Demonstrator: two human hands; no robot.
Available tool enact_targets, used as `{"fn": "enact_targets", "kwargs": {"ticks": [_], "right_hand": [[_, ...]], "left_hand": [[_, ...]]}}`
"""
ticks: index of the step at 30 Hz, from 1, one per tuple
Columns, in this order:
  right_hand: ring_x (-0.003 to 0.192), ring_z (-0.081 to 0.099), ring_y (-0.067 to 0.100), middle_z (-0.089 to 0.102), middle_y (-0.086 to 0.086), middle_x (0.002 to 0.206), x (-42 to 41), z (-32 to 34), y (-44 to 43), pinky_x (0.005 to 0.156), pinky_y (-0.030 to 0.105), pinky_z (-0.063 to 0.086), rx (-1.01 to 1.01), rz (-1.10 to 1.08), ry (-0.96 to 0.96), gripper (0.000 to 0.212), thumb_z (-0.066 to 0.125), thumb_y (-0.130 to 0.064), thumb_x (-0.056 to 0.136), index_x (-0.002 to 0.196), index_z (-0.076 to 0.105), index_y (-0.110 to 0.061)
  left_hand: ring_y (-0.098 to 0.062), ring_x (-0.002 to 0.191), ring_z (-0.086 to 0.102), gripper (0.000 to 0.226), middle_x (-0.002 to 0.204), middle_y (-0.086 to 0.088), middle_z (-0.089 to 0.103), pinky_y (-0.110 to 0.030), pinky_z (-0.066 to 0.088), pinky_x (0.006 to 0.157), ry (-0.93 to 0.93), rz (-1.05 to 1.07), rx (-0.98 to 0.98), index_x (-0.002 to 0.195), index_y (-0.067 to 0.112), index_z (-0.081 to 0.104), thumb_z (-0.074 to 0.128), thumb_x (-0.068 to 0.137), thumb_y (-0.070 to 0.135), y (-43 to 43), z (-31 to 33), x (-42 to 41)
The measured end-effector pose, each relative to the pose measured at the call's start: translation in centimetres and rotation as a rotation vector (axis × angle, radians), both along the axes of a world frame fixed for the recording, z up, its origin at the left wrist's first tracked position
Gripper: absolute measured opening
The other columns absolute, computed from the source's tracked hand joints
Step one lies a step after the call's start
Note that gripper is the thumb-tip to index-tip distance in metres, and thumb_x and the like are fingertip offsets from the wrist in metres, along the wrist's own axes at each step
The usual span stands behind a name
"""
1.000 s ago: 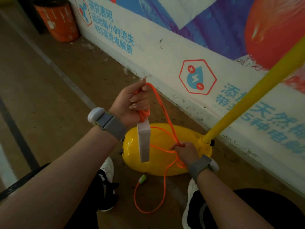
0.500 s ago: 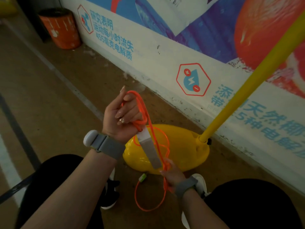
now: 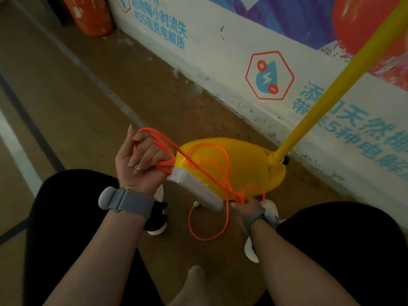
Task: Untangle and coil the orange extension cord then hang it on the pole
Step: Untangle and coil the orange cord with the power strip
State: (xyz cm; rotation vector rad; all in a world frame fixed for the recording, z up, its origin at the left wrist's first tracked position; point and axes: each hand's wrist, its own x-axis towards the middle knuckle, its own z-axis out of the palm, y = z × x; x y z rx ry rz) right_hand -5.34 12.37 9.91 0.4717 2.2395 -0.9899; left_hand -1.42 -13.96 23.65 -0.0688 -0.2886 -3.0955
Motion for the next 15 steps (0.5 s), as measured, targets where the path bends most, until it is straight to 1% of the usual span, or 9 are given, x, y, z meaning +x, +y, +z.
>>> {"fn": "enact_targets", "kwargs": {"ticks": [1, 3, 4, 6, 7, 9, 11, 13, 15], "right_hand": [[0.109, 0.059, 0.031, 0.066, 0.014, 0.112, 0.1, 0.1, -0.3, 0.087, 0.03, 0.044, -0.021, -0.002, 0.04, 0.029, 0.065, -0.033, 0.087, 0.103, 0.068, -0.008], [0.094, 0.065, 0.029, 0.071, 0.013, 0.096, -0.5, 0.5, -0.9, 0.085, 0.037, 0.052, -0.096, -0.012, 0.056, 0.026, 0.068, -0.043, 0.082, 0.08, 0.07, -0.018], [0.081, 0.067, 0.026, 0.072, 0.011, 0.084, -0.5, 0.8, -1.4, 0.077, 0.034, 0.054, -0.148, -0.025, 0.035, 0.025, 0.068, -0.043, 0.082, 0.078, 0.069, -0.018], [0.053, 0.057, 0.017, 0.064, 0.002, 0.055, -0.8, 1.3, -2.5, 0.053, 0.02, 0.048, -0.232, -0.016, 0.032, 0.024, 0.066, -0.033, 0.087, 0.079, 0.067, -0.01], [0.048, 0.053, 0.015, 0.06, -0.001, 0.048, -0.8, 1.6, -3.1, 0.05, 0.021, 0.046, -0.246, -0.008, 0.046, 0.021, 0.066, -0.027, 0.087, 0.08, 0.066, -0.007], [0.057, 0.055, 0.016, 0.062, -0.001, 0.058, -0.6, 1.7, -4.1, 0.059, 0.029, 0.05, -0.303, 0.009, 0.063, 0.015, 0.068, -0.015, 0.085, 0.096, 0.069, -0.005], [0.065, 0.055, 0.011, 0.062, 0.0, 0.073, 0.3, 1.7, -4.9, 0.059, 0.022, 0.046, -0.412, 0.036, 0.076, 0.025, 0.065, -0.001, 0.085, 0.109, 0.067, -0.006], [0.073, 0.059, 0.01, 0.065, 0.001, 0.081, 1.4, 1.8, -5.6, 0.064, 0.017, 0.047, -0.522, 0.017, 0.096, 0.02, 0.062, 0.001, 0.085, 0.098, 0.068, -0.013], [0.083, 0.065, 0.016, 0.069, 0.004, 0.087, 2.4, 1.7, -5.9, 0.074, 0.024, 0.053, -0.592, -0.009, 0.125, 0.015, 0.064, -0.005, 0.083, 0.091, 0.067, -0.018]], "left_hand": [[-0.006, 0.029, 0.028, 0.038, 0.037, 0.01, 0.031, -0.016, 0.021, 0.038, -0.047, 0.029, -0.051, 0.075, 0.014, 0.049, 0.036, 0.102, 0.038, -0.5, -0.9, 0.3], [-0.006, 0.026, 0.03, 0.034, 0.034, 0.008, 0.032, -0.013, 0.019, 0.035, -0.295, 0.134, -0.342, 0.078, 0.015, 0.054, 0.039, 0.101, 0.035, -0.9, -2.7, 0.0], [-0.005, 0.025, 0.03, 0.029, 0.033, 0.007, 0.033, -0.014, 0.02, 0.032, -0.463, 0.167, -0.554, 0.082, 0.018, 0.056, 0.041, 0.1, 0.035, -0.6, -3.6, -0.1], [-0.004, 0.026, 0.032, 0.021, 0.033, 0.006, 0.037, -0.014, 0.025, 0.031, -0.722, 0.119, -0.977, 0.084, 0.025, 0.06, 0.047, 0.097, 0.036, 0.8, -5.1, -0.1], [-0.005, 0.027, 0.032, 0.02, 0.034, 0.006, 0.036, -0.015, 0.026, 0.034, -0.748, 0.058, -1.167, 0.083, 0.026, 0.065, 0.052, 0.095, 0.036, 1.8, -5.8, 0.0], [-0.006, 0.03, 0.031, 0.025, 0.038, 0.007, 0.034, -0.016, 0.025, 0.036, -0.693, -0.095, -1.417, 0.084, 0.019, 0.073, 0.061, 0.089, 0.041, 3.3, -7.3, 0.4], [-0.009, 0.034, 0.031, 0.036, 0.041, 0.004, 0.035, -0.017, 0.023, 0.036, -0.636, -0.254, -1.461, 0.088, 0.011, 0.072, 0.067, 0.083, 0.046, 4.6, -8.6, 1.0], [-0.009, 0.036, 0.032, 0.038, 0.045, 0.001, 0.04, -0.018, 0.025, 0.038, -0.504, -0.334, -1.431, 0.095, 0.008, 0.072, 0.074, 0.078, 0.042, 5.8, -9.9, 1.7], [-0.006, 0.038, 0.04, 0.033, 0.051, -0.002, 0.049, -0.017, 0.031, 0.039, -0.403, -0.272, -1.397, 0.104, 0.009, 0.073, 0.075, 0.079, 0.031, 6.9, -10.9, 2.2]]}}
